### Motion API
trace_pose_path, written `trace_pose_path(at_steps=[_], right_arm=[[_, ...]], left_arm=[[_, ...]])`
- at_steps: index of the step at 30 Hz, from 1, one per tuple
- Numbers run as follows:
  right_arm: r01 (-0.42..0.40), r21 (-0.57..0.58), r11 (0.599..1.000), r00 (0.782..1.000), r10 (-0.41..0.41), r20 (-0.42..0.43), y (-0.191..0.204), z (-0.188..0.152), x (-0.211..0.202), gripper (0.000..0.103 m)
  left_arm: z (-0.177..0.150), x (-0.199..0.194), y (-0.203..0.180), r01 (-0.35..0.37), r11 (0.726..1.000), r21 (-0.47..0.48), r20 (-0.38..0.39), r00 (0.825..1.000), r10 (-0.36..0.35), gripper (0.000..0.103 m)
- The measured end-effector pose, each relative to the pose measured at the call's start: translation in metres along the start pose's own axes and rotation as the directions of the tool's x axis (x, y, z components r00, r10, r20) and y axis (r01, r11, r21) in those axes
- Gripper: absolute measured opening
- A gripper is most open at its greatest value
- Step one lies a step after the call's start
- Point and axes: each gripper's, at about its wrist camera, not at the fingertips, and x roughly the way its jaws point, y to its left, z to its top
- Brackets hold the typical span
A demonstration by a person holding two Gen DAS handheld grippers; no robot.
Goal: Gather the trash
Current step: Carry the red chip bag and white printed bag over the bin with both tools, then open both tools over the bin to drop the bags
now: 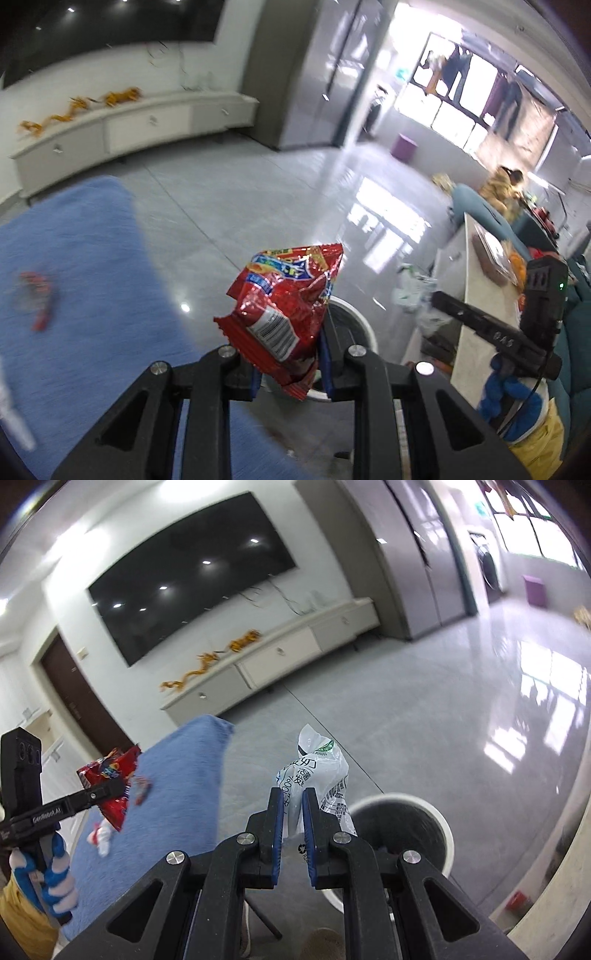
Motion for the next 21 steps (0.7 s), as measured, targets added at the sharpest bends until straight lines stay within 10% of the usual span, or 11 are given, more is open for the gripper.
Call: trace_pose_path(at_steps=[8,13,16,21], right_arm=[[0.041,0.090,0.995,0.994,-0.032,-0.101,-0.048,0.008,0.042,0.010],[0.084,0.122,0.989,0.985,-0.064,-0.163,-0.071,0.002,0.066,0.013],[0.114,0.143,0.983,0.981,-0.089,-0.174,-0.082,0.001,0.072,0.034],[0.150,0.162,0.975,0.976,-0.120,-0.183,-0.094,-0.005,0.069,0.036]], left_arm=[[0.016,0.104,-0.035,0.055,0.998,0.012,-0.122,0.991,-0.054,0.025],[0.015,0.144,-0.039,0.095,0.995,-0.015,-0.175,0.980,-0.096,0.044],[0.014,0.162,-0.041,0.109,0.994,-0.029,-0.200,0.973,-0.113,0.047],[0.008,0.167,-0.036,0.123,0.992,-0.042,-0.213,0.968,-0.129,0.047]])
